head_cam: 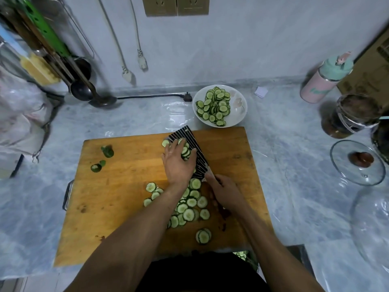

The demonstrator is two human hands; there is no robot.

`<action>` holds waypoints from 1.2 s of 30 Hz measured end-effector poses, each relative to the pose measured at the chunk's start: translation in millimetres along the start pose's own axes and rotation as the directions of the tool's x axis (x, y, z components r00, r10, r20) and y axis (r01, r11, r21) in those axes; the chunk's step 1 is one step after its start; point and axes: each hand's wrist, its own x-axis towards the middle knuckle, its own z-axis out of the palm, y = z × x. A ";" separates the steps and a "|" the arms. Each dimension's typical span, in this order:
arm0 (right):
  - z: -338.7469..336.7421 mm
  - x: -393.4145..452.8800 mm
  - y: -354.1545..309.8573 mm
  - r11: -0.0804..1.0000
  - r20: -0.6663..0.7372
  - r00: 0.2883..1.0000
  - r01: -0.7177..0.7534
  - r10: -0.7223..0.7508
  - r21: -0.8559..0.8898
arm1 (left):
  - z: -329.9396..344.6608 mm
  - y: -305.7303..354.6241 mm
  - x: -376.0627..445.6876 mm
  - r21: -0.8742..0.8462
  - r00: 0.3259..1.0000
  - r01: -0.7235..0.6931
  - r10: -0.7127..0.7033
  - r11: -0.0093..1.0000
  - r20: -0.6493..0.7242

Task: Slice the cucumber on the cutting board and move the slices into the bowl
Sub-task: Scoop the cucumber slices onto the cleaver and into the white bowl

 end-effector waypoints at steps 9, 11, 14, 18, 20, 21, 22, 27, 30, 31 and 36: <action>-24.1 12.0 -21.8 0.989 -0.033 0.994 -0.099 0.103 0.114 | 10.4 37.9 30.4 0.071 0.991 -0.103 0.096 0.992 0.095; -30.8 13.4 -25.3 0.986 -0.040 0.992 -0.117 0.123 0.117 | 13.2 46.1 33.3 0.071 0.988 -0.122 0.114 0.990 0.101; -36.6 10.4 -26.7 0.985 -0.054 0.990 -0.127 0.134 0.117 | 18.2 49.5 33.2 0.079 0.982 -0.145 0.134 0.986 0.136; -38.9 1.9 -24.5 0.976 -0.067 0.984 -0.150 0.162 0.159 | 26.5 46.2 28.6 0.080 0.977 -0.155 0.141 0.985 0.161; -42.4 0.0 -24.7 0.971 -0.065 0.983 -0.159 0.173 0.177 | 30.9 47.8 28.9 0.088 0.976 -0.147 0.130 0.985 0.176; -45.4 0.5 -26.0 0.969 -0.070 0.981 -0.165 0.180 0.185 | 33.3 50.7 31.2 0.090 0.974 -0.156 0.139 0.984 0.178; -49.6 2.0 -28.5 0.966 -0.079 0.979 -0.171 0.189 0.195 | 35.4 55.8 34.2 0.092 0.972 -0.172 0.154 0.981 0.177; -81.9 24.6 -47.2 0.958 -0.170 0.964 -0.164 0.207 0.235 | 53.8 101.9 66.4 0.066 0.950 -0.236 0.216 0.969 0.223; -101.2 47.8 -56.1 0.943 -0.226 0.948 -0.154 0.225 0.295 | 71.8 129.9 93.3 0.031 0.922 -0.278 0.258 0.960 0.289; -106.2 56.5 -57.9 0.940 -0.251 0.940 -0.148 0.230 0.307 | 77.8 138.0 102.7 0.026 0.912 -0.294 0.272 0.955 0.308; -119.7 95.0 -61.3 0.934 -0.371 0.892 -0.132 0.257 0.331 | 108.0 163.2 144.5 0.019 0.865 -0.356 0.322 0.934 0.384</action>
